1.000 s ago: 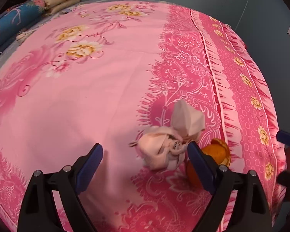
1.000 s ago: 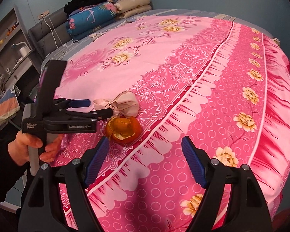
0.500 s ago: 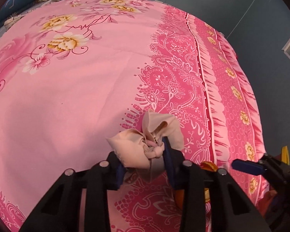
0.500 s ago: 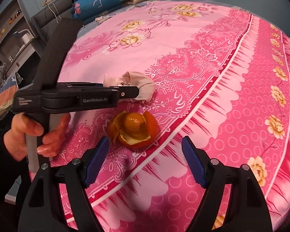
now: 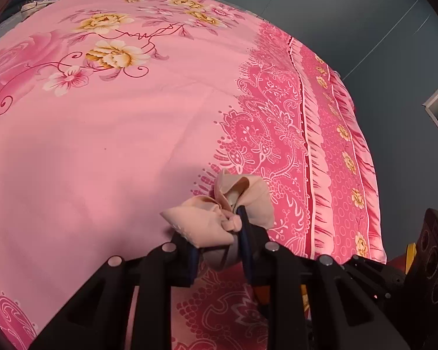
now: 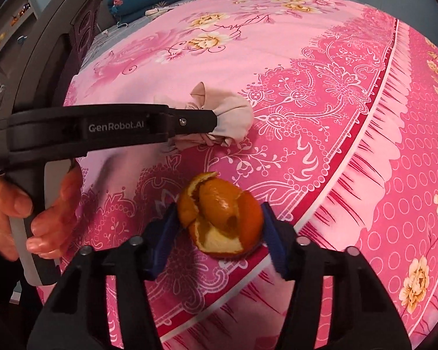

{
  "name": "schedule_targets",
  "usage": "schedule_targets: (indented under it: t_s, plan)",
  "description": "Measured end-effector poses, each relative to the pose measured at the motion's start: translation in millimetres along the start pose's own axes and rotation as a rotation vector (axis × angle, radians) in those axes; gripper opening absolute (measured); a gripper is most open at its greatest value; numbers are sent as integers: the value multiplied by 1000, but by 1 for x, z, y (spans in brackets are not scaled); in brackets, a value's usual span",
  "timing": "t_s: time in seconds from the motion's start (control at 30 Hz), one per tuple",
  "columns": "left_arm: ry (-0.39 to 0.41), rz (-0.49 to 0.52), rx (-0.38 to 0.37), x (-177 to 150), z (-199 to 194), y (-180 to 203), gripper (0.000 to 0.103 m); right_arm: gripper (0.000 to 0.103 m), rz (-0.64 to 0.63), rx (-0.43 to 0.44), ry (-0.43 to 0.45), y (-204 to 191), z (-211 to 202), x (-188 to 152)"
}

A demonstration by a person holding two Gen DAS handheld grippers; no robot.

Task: Collect trash
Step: 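Grasp the beige cloth bag with the left gripper while the right grasps the orange peel, then carry the beige bag and orange peel over the yellow bin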

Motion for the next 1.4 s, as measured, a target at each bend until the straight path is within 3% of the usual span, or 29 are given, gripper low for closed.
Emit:
schedule_targets:
  t_s: [0.13,0.4,0.73,1.0,1.4]
  plan:
    - [13,-11,6,0,-7,-1,21,41,19,-14,21,2,-14,-5]
    - [98,2,31,-8,-58,22,21,40,48,14,61,13,-75,-23]
    - [218,86,162,-44,-142,78,21,40,92,44,128,20,-162,-59]
    - [289,150,170,-78,-193,142,21,40,152,3,220,41,-233,-88]
    - [321,249,83,-109,-225,221,21,40,225,-71,333,74,-302,-120]
Point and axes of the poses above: each gripper's, at about its wrist camera, not at the fingertips, and z roughly the way its jaws point, y to its right, x to its top, the point moved 2 cm from there along z, roughly the way its jaws point, and after that the axes turned 4 degrees about y, right-handed, at the moved point
